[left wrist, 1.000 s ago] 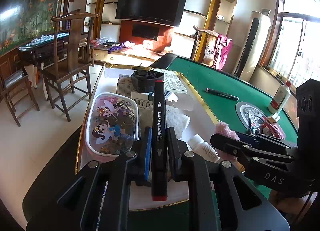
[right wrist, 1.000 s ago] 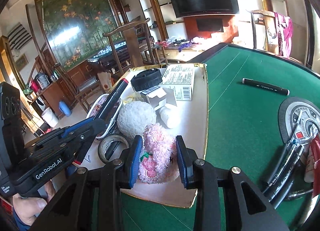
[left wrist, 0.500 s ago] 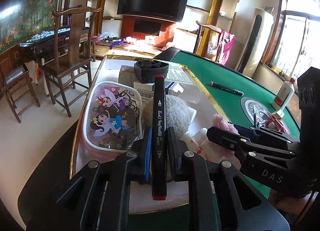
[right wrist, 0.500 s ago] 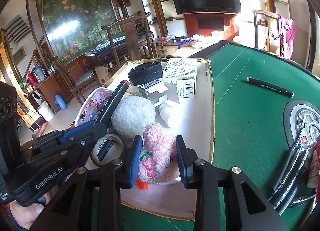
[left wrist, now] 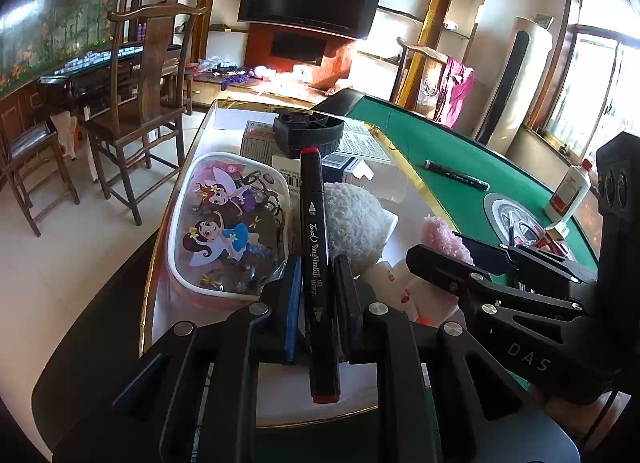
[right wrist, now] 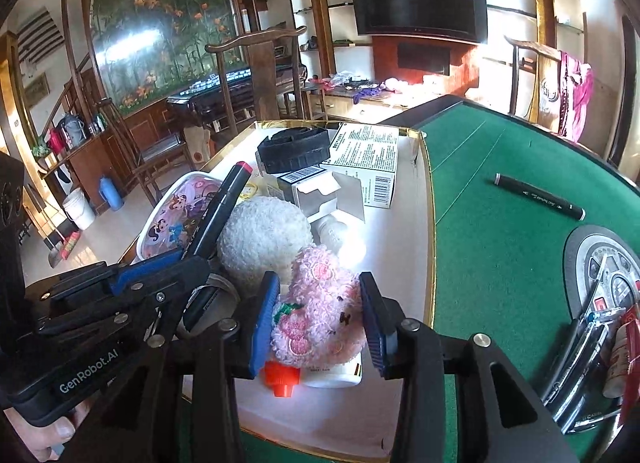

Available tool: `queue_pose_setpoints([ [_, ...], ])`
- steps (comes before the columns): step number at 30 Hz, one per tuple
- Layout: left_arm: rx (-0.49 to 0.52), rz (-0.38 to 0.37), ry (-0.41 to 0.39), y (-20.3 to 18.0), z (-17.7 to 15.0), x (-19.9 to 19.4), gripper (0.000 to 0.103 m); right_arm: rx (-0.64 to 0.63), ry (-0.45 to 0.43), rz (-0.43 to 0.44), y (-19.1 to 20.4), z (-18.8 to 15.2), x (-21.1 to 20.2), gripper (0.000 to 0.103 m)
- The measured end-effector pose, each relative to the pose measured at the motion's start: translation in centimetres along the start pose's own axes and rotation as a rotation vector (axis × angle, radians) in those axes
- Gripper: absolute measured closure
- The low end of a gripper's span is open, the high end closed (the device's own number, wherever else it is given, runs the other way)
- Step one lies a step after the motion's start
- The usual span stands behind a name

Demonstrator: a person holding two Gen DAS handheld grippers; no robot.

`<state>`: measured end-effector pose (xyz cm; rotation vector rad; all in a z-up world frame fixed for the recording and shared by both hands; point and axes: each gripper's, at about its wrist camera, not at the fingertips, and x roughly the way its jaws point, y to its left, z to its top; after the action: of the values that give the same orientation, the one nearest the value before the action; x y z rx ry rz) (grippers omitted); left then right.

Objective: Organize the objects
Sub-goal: 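Lower the marker and pink plush into the tray and open both tools, then move left tool to the markers while right tool reaches silver hand-cream tube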

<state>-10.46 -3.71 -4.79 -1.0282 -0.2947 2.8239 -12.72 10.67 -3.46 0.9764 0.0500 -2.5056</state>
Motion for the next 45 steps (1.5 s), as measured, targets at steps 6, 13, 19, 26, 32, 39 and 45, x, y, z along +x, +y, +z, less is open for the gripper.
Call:
queue_pose_setpoints([
  [6, -0.006, 0.005, 0.004, 0.0, 0.0, -0.1, 0.085, 0.011, -0.005, 0.023, 0.0, 0.1, -0.4, 0.059],
  [13, -0.003, 0.012, -0.014, -0.3, 0.1, -0.9, 0.068, 0.011, -0.061, 0.033, 0.1, 0.4, -1.9, 0.057],
  [19, -0.005, 0.023, -0.015, -0.5, 0.1, -1.2, 0.068, 0.03, -0.04, 0.047, -0.1, 0.5, -1.5, 0.056],
  [26, -0.015, 0.032, -0.027, -0.1, 0.1, -1.8, 0.06, 0.106, -0.022, 0.114, -0.8, 0.4, -1.4, 0.054],
  [32, -0.017, 0.035, -0.028, 0.0, 0.1, -1.9, 0.06, 0.137, -0.059, 0.116, -1.4, 0.6, -2.4, 0.054],
  [39, -0.007, 0.044, -0.016, -0.2, 0.1, -2.2, 0.06, 0.154, -0.057, 0.109, -1.9, 0.4, -3.1, 0.054],
  [45, 0.029, 0.053, -0.021, -1.5, 0.1, -2.5, 0.06, 0.173, -0.072, 0.094, -3.5, -0.5, -5.6, 0.054],
])
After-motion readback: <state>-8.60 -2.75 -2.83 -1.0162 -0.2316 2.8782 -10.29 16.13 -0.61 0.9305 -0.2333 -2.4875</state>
